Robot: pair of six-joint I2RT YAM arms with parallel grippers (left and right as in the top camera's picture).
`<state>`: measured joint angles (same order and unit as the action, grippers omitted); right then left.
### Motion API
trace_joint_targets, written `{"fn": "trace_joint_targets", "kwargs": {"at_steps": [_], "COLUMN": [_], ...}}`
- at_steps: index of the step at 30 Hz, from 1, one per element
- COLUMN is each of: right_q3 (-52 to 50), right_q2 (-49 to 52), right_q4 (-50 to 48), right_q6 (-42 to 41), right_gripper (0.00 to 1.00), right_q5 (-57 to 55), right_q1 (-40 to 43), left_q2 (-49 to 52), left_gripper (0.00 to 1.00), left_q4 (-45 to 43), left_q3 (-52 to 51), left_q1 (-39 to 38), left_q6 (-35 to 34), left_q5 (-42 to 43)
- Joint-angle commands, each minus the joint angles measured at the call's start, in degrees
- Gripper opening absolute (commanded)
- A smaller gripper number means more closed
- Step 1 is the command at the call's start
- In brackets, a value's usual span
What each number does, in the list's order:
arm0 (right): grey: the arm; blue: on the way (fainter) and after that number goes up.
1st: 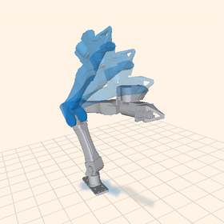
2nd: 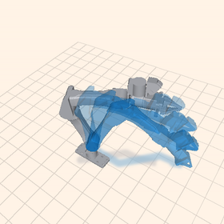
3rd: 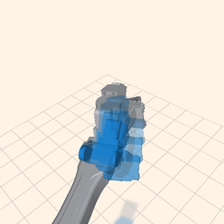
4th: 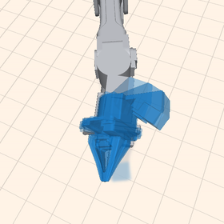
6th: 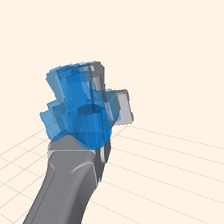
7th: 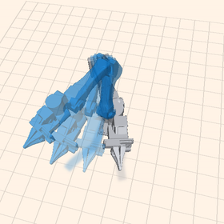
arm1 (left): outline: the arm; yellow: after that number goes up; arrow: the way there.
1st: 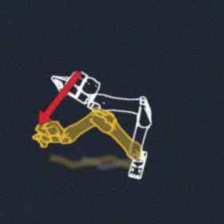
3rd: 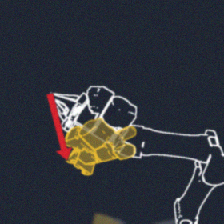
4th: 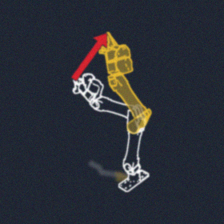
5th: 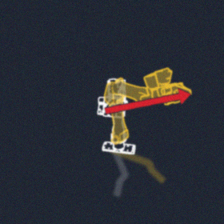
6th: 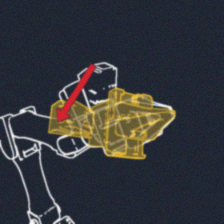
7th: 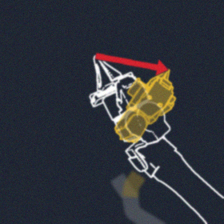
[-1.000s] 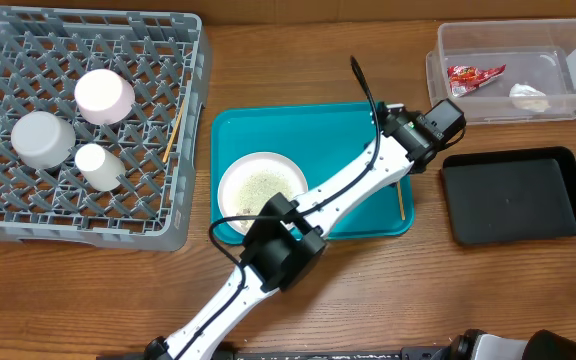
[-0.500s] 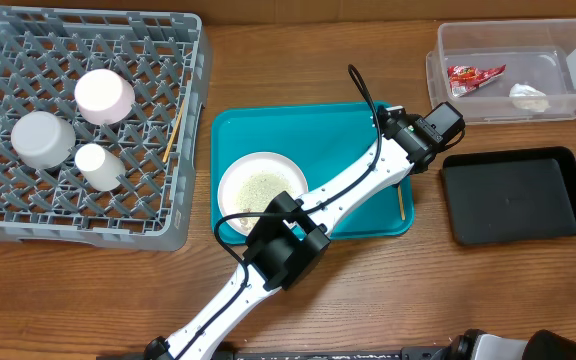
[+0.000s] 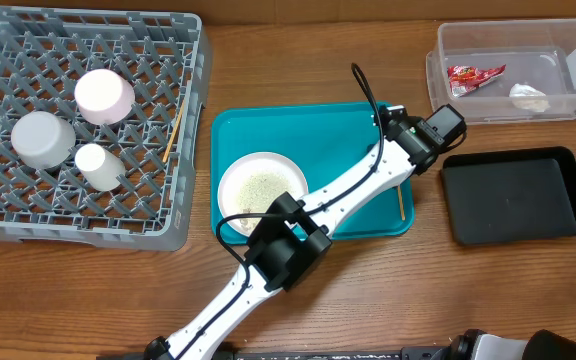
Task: Sort waste into correct bins and load items into the dishwasher
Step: 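Lower the left gripper onto the second chopstick and close on it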
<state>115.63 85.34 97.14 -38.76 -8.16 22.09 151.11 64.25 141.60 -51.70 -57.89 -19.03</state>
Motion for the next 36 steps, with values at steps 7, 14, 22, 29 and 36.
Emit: {"fn": "trace_joint_targets", "kwargs": {"at_steps": [7,14,22,29,36], "right_q3": [-0.2,-0.2,-0.2,-0.2,-0.2], "right_q2": [-0.7,-0.7,-0.7,-0.7,-0.7], "right_q4": [-0.2,-0.2,-0.2,-0.2,-0.2], "right_q6": [-0.1,-0.1,-0.1,-0.1,-0.1], "right_gripper": [1.0,1.0,1.0,1.0,1.0], "right_q5": [-0.8,-0.8,-0.8,-0.8,-0.8], "right_q1": [0.2,0.2,0.2,0.2,0.2], "left_q2": [1.4,2.1,4.9,5.1,4.4], "left_gripper": [0.5,0.49,0.53,0.41,0.04], "left_q4": [-1.3,-1.7,-2.5,-3.1,-0.2], "left_q3": [0.0,0.0,0.0,0.0,0.2], "left_q1": [-1.5,-1.6,-1.7,-1.6,-0.2], "left_q6": [2.2,2.2,2.1,2.2,5.4], "left_q5": [-4.1,-5.0,-4.4,-3.6,-3.6]}}
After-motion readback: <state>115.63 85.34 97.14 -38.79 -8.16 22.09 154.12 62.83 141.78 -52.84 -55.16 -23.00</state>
